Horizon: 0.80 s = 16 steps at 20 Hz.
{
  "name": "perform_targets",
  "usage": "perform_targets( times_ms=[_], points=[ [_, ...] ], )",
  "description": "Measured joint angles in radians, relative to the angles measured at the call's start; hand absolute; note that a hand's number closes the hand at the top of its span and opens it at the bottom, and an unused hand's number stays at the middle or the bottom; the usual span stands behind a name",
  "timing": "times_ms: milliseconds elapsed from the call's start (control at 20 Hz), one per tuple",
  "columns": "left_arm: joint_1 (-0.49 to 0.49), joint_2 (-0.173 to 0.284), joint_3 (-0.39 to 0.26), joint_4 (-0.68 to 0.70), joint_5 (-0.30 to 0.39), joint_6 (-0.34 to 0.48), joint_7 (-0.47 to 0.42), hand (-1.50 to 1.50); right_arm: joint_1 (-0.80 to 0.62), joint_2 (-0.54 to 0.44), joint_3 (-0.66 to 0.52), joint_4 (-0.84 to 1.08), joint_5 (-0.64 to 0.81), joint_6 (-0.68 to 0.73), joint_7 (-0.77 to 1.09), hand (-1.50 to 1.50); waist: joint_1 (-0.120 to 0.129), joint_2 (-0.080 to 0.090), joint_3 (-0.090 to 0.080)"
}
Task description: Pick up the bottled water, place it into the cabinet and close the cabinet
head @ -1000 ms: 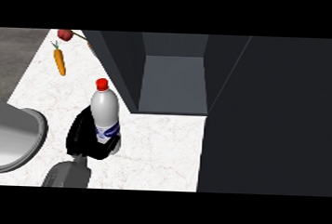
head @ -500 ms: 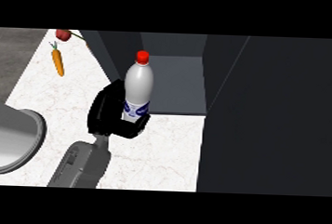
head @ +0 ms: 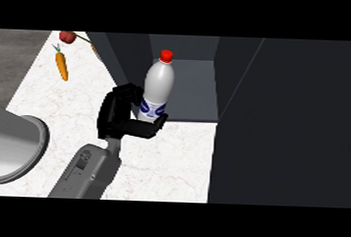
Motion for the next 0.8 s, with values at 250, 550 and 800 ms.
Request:
perform_targets(
  times_ms=[250,550,800],
  points=[
    [-0.010,0.008,-0.029,0.010,-0.053,0.095,-0.001,1.50,-0.009,0.004,0.008,0.005,-0.002,0.000,0.001,-1.50,-0.006,-0.004,0.001],
    [-0.013,0.014,-0.051,0.007,-0.120,0.216,0.022,1.50,-0.030,0.008,0.015,0.026,-0.003,0.006,-0.003,-1.50,-0.023,-0.006,0.003],
    [-0.017,0.029,-0.077,0.007,-0.171,0.291,0.047,1.50,-0.037,0.003,0.017,0.034,-0.006,0.015,-0.005,-1.50,-0.036,-0.007,0.005]
  ],
)
